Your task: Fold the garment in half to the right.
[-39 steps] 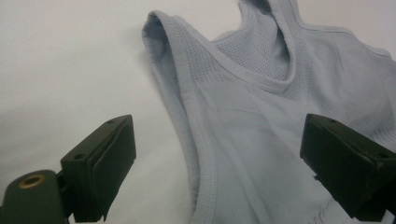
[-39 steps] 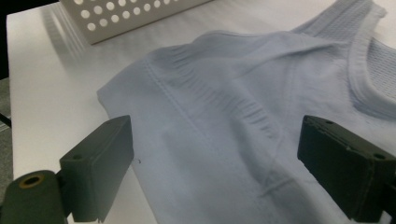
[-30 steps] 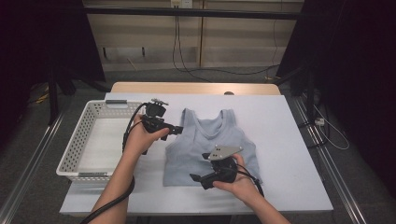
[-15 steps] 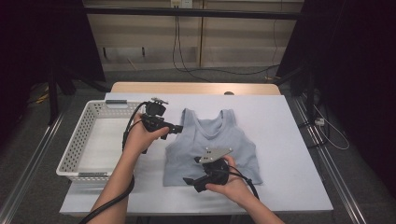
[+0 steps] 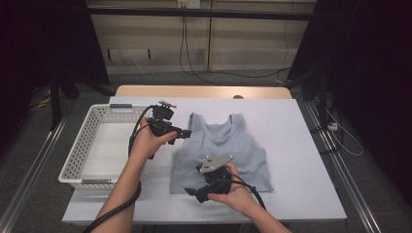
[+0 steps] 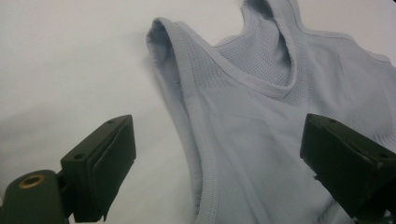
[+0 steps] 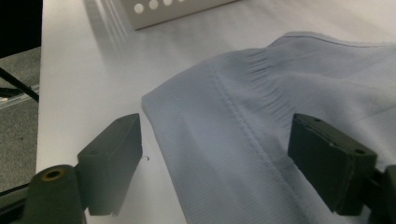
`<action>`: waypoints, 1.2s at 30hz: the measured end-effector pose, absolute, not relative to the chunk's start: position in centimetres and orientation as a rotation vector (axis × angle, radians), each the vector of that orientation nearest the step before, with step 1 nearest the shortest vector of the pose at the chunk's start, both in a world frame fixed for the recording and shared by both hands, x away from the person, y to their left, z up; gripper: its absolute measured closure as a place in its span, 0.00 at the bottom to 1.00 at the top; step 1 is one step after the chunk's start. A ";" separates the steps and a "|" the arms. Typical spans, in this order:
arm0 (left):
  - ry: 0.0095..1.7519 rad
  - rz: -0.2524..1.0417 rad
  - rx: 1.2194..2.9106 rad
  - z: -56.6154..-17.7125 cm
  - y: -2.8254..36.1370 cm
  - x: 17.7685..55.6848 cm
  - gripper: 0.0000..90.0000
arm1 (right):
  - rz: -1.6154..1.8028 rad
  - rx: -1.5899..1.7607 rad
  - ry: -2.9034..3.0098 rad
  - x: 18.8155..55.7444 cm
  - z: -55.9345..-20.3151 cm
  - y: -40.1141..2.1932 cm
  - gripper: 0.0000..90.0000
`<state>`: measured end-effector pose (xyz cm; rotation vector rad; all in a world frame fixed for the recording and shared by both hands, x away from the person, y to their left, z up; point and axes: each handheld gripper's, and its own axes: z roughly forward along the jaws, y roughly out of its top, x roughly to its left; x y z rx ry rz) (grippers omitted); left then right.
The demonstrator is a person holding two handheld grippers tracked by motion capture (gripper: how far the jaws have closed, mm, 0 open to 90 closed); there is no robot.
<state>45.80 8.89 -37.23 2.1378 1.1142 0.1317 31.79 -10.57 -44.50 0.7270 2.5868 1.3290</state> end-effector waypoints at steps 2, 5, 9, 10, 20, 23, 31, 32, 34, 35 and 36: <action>1.114 0.130 2.139 -37.3 8.9 45.8 0.12 | 1.330 0.720 2.587 31.8 -44.5 -10.4 0.22; 1.119 0.133 2.146 -37.5 9.0 45.9 0.12 | 1.314 0.706 2.593 31.7 -44.6 -10.1 0.27; 1.119 0.136 2.144 -37.5 9.1 45.9 0.12 | 1.318 0.696 2.615 31.6 -44.8 -9.8 0.28; 1.119 0.133 2.145 -37.5 9.1 45.9 0.12 | 1.322 0.691 2.615 31.6 -44.8 -9.6 0.28; 1.128 0.127 2.134 -37.7 9.5 45.8 0.12 | 1.278 0.664 2.681 31.8 -45.9 -8.4 0.31; 1.131 0.123 2.136 -37.8 9.7 45.9 0.12 | 1.254 0.657 2.671 32.0 -45.9 -8.2 0.32; 1.138 0.125 2.130 -37.9 9.8 45.8 0.12 | 1.241 0.654 2.654 32.4 -46.0 -8.2 0.36; 1.139 0.125 2.131 -37.9 9.9 45.8 0.12 | 1.236 0.655 2.652 32.3 -46.0 -8.2 0.35; 1.138 0.124 2.132 -37.9 9.9 45.8 0.12 | 1.223 0.654 2.644 32.2 -45.9 -8.1 0.36; 1.138 0.122 2.131 -38.0 9.8 45.9 0.12 | 1.223 0.655 2.641 32.2 -45.9 -8.1 0.36; 1.139 0.120 2.130 -38.0 9.8 45.9 0.12 | 1.231 0.658 2.643 32.2 -45.9 -8.1 0.34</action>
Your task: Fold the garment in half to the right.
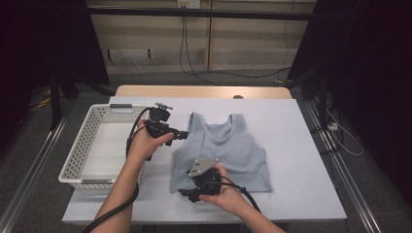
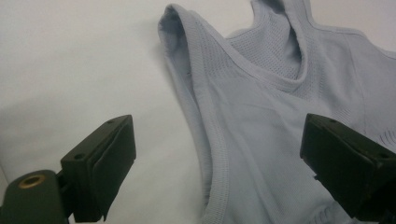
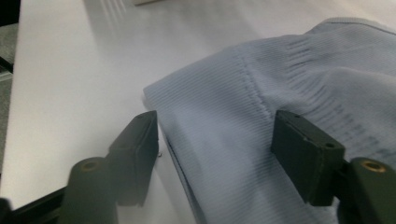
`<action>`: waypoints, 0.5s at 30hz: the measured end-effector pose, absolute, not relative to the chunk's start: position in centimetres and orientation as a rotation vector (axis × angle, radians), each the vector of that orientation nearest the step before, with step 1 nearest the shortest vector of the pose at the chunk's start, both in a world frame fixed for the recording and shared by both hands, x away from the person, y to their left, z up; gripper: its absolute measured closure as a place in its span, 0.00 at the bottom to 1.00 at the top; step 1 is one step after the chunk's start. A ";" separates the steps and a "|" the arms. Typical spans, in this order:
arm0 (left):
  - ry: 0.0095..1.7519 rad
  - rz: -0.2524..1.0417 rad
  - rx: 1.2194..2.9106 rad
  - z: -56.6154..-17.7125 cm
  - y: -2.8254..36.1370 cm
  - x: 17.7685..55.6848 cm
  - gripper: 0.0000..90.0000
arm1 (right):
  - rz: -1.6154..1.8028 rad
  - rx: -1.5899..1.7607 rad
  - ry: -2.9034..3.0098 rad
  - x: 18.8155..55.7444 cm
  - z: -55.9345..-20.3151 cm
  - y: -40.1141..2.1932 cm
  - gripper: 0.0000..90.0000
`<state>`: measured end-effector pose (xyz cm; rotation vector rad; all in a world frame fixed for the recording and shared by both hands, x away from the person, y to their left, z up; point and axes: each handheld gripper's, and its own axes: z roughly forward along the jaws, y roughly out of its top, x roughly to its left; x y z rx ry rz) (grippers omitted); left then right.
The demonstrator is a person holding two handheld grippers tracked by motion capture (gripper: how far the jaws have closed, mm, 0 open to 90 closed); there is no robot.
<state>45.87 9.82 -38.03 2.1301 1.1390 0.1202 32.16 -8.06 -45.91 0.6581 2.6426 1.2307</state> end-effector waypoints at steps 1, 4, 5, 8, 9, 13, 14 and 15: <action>1.140 0.124 2.130 -38.1 9.8 45.9 0.12 | 1.235 0.656 2.644 32.1 -45.9 -8.0 0.33; 1.145 0.120 2.131 -38.2 9.9 46.0 0.12 | 1.241 0.647 2.657 32.0 -45.8 -7.9 0.31; 1.147 0.120 2.132 -38.2 9.9 46.0 0.12 | 1.240 0.633 2.662 31.9 -45.8 -7.9 0.30; 1.146 0.117 2.135 -38.4 9.9 46.1 0.12 | 1.260 0.643 2.666 31.7 -45.6 -8.0 0.31; 1.150 0.118 2.131 -38.4 9.9 46.1 0.12 | 1.271 0.654 2.663 31.6 -45.6 -8.0 0.31; 1.152 0.110 2.126 -38.6 10.0 46.2 0.12 | 1.250 0.620 2.678 31.5 -45.8 -7.8 0.32; 1.150 0.110 2.129 -38.6 10.0 46.2 0.12 | 1.250 0.619 2.664 31.5 -45.9 -7.8 0.35; 1.154 0.108 2.125 -38.6 10.0 46.2 0.12 | 1.241 0.614 2.658 31.5 -46.0 -7.8 0.36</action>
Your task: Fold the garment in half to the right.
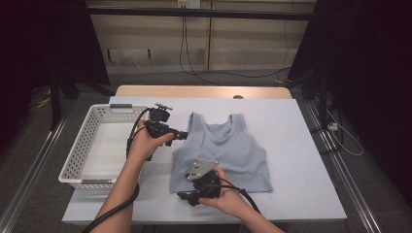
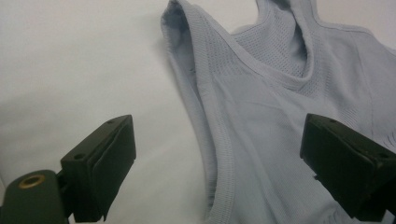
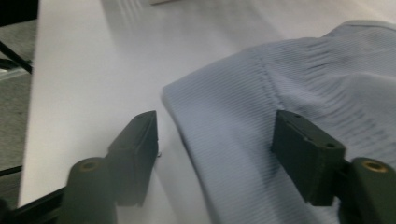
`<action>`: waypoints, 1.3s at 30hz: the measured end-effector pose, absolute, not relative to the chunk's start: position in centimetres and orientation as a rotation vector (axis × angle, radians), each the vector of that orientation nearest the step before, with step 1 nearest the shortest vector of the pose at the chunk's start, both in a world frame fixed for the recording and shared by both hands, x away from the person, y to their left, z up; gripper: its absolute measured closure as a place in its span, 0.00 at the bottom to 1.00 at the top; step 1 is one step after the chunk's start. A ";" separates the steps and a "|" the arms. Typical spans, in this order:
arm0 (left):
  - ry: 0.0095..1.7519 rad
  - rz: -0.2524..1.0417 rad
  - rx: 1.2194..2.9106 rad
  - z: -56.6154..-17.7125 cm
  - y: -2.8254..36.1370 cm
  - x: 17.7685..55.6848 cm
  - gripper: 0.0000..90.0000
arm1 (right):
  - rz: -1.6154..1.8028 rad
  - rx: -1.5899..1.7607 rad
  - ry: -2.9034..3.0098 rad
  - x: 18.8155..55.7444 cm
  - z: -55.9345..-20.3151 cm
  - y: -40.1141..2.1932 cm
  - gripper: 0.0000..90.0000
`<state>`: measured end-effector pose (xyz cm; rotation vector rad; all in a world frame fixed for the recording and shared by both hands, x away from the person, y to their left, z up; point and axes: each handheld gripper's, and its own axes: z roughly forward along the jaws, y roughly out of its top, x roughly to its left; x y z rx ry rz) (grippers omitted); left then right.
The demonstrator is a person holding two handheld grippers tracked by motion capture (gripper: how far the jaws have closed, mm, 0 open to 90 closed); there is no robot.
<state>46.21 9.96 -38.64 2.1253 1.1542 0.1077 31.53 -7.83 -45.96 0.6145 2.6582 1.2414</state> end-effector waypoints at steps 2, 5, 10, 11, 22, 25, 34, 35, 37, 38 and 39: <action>1.153 0.107 2.128 -38.7 9.9 46.2 0.12 | 1.241 0.646 2.648 31.7 -45.9 -7.8 0.38; 1.153 0.098 2.134 -38.8 9.9 46.2 0.12 | 1.209 0.615 2.640 31.6 -46.0 -7.7 0.34; 1.156 0.097 2.124 -38.7 10.0 46.2 0.12 | 1.207 0.626 2.637 31.8 -46.0 -7.8 0.39; 1.156 0.097 2.127 -38.7 10.0 46.2 0.12 | 1.207 0.619 2.635 31.8 -46.1 -7.8 0.39; 1.164 0.098 2.128 -38.8 9.9 46.3 0.12 | 1.190 0.651 2.631 31.6 -46.1 -7.7 0.45; 1.164 0.102 2.128 -38.8 9.9 46.3 0.12 | 1.187 0.669 2.626 31.7 -46.0 -7.8 0.51; 1.156 0.106 2.128 -38.9 9.7 46.5 0.12 | 1.183 0.716 2.580 31.8 -46.0 -8.0 0.73; 1.158 0.105 2.126 -38.9 9.7 46.5 0.12 | 1.178 0.721 2.568 31.8 -46.0 -8.1 0.77; 1.156 0.101 2.128 -39.0 9.7 46.6 0.12 | 1.176 0.732 2.556 31.8 -46.0 -8.2 0.90; 1.157 0.104 2.125 -39.1 9.6 46.7 0.12 | 1.178 0.733 2.557 31.8 -46.0 -8.3 0.91; 1.156 0.101 2.128 -39.1 9.6 46.7 0.12 | 1.184 0.737 2.554 31.8 -46.0 -8.3 0.92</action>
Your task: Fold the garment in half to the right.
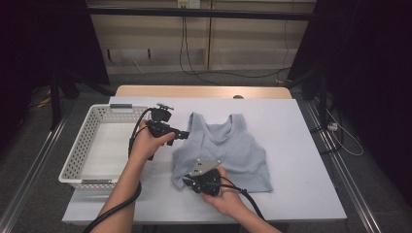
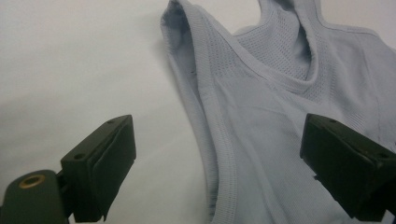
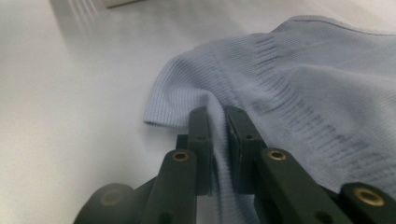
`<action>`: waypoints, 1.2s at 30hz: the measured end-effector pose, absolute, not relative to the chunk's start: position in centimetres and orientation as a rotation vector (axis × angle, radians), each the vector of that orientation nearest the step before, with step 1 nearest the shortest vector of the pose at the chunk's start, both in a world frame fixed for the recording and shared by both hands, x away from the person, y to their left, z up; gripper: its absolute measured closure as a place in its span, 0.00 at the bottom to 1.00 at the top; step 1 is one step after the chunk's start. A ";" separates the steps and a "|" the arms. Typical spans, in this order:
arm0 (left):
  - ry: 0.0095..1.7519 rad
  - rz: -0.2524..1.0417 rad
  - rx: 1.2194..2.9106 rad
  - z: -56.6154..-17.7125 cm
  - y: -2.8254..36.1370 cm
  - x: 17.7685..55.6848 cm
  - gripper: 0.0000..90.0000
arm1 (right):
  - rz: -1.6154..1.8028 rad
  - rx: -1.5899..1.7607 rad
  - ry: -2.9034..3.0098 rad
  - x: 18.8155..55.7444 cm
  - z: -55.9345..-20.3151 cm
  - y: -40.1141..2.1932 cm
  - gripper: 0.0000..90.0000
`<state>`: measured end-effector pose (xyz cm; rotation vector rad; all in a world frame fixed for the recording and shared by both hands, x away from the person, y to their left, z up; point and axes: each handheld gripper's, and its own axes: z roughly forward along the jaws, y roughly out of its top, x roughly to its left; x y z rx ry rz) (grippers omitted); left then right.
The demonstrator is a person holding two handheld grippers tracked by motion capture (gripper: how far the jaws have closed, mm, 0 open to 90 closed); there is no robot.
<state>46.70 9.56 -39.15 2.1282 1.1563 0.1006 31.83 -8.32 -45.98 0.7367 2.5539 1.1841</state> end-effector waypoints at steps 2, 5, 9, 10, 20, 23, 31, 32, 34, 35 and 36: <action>1.153 0.107 2.127 -39.2 9.5 46.7 0.12 | 1.215 0.754 2.553 31.9 -46.0 -8.5 0.94; 1.142 0.111 2.124 -39.1 9.4 46.8 0.12 | 1.291 0.799 2.574 31.9 -45.9 -9.1 0.95; 1.144 0.118 2.119 -39.2 9.1 47.1 0.12 | 1.293 0.776 2.586 31.3 -45.4 -9.1 0.95; 1.142 0.120 2.122 -39.2 9.0 47.1 0.12 | 1.294 0.774 2.586 31.3 -45.4 -9.2 0.95; 1.137 0.112 2.120 -39.7 7.9 48.1 0.12 | 1.349 0.777 2.594 30.7 -44.9 -10.0 0.95; 1.141 0.129 2.121 -40.0 7.7 48.6 0.12 | 1.370 0.781 2.597 30.6 -44.7 -10.2 0.95; 1.090 0.149 2.161 -40.5 6.7 50.2 0.09 | 1.396 0.780 2.604 30.5 -44.4 -10.7 0.95; 1.082 0.143 2.154 -40.5 6.7 50.4 0.08 | 1.397 0.778 2.606 30.5 -44.4 -10.8 0.95; 1.084 0.129 2.142 -40.8 6.7 50.7 0.08 | 1.398 0.775 2.610 30.4 -44.4 -10.8 0.95; 1.079 0.130 2.137 -40.9 6.7 50.9 0.07 | 1.398 0.766 2.612 30.4 -44.4 -10.8 0.95; 1.077 0.131 2.131 -41.0 6.7 51.0 0.07 | 1.402 0.767 2.611 30.3 -44.3 -10.9 0.95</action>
